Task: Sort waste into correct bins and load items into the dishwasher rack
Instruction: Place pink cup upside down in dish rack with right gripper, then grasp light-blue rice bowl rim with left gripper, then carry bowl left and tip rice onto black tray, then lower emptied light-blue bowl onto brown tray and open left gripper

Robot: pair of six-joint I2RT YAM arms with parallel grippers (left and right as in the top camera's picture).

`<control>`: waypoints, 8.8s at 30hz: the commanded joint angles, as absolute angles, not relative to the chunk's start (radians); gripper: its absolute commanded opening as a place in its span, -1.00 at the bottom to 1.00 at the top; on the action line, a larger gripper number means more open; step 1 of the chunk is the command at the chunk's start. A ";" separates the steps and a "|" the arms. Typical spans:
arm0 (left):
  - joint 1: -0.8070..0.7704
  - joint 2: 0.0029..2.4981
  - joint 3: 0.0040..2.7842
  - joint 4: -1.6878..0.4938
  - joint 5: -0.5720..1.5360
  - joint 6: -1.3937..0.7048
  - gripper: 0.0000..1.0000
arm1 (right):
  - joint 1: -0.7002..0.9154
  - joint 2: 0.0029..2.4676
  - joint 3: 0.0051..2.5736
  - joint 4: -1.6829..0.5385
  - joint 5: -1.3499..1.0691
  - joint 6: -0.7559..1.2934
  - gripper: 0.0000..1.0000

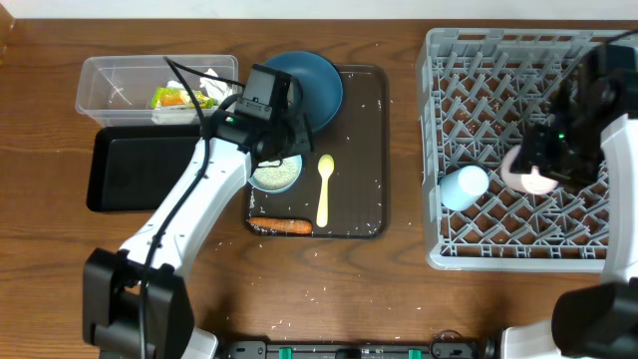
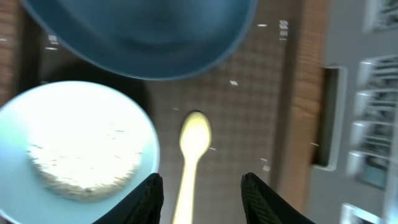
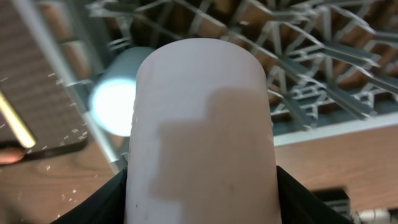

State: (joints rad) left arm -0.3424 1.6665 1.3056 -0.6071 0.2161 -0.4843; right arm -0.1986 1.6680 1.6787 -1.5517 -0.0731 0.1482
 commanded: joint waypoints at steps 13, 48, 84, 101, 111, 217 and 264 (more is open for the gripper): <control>-0.344 1.753 1.311 -0.628 0.144 -0.468 -0.13 | -0.243 1.890 1.700 -1.531 -0.023 0.142 0.05; -0.347 1.526 1.314 -0.804 0.115 -0.432 -0.03 | 0.123 1.819 2.060 -1.465 -0.177 0.108 0.75; -0.476 1.728 1.274 -0.796 -0.089 -0.176 0.29 | 0.249 1.823 2.060 -1.381 -0.158 0.081 0.91; -0.509 1.826 1.274 -0.788 -0.094 -0.054 0.26 | 0.249 1.823 2.060 -1.407 -0.157 0.080 0.93; -0.517 1.901 1.274 -0.746 -0.135 -0.050 -0.14 | 0.249 1.823 2.060 -1.415 -0.154 0.072 0.92; 0.672 1.921 1.346 -0.958 1.573 -0.221 -0.88 | 0.250 1.823 2.060 -1.470 -0.142 0.043 0.94; -0.190 1.733 1.347 -0.886 0.349 -0.252 -0.88 | 0.261 1.823 2.060 -1.394 -0.222 0.051 0.94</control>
